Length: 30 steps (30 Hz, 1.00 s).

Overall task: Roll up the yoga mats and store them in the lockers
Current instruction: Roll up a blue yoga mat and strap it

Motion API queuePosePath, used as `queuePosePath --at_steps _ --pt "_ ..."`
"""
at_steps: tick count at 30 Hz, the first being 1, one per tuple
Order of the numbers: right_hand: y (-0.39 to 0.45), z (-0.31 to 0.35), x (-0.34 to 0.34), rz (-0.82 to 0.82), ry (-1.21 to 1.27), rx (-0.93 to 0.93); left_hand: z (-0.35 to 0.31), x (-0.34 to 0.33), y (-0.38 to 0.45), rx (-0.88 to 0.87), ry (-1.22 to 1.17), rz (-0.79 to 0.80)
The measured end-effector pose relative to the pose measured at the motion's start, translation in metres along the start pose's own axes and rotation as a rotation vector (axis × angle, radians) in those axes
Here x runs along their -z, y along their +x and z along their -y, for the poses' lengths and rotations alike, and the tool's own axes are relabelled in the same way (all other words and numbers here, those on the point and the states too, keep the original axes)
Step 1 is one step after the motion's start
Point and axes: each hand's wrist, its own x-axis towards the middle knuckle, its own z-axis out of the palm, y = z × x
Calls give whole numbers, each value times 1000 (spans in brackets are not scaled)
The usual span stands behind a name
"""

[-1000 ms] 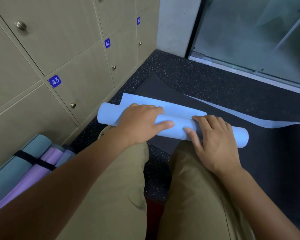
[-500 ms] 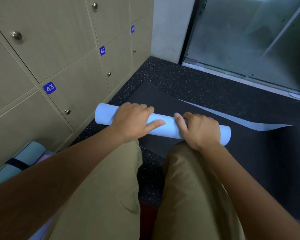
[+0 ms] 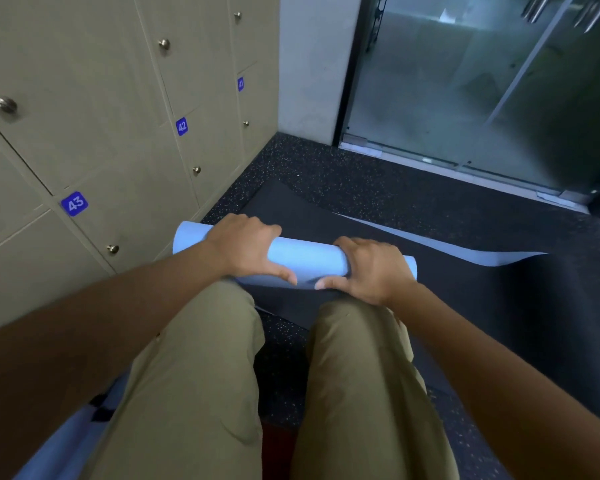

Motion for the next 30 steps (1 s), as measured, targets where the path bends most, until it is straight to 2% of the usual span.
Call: queuePosePath --at_steps 3,7,15,19,24,28,30 --pt "-1 -4 2 12 -22 1 -1 9 5 -11 13 54" --pt "3 -14 18 -45 18 -21 -3 38 14 -3 26 34" --pt "-5 -19 107 -191 -64 -21 -4 137 2 17 51 -29" --pt "-36 4 137 -202 -61 -10 -6 172 -29 -28 59 18" --pt "-91 37 149 -197 -92 41 -20 176 -91 -45 29 65" --pt "-138 59 135 -334 -91 142 -42 165 -146 -1 44 94" --pt "-160 69 132 -349 -76 175 -54 163 -169 30 36 133"
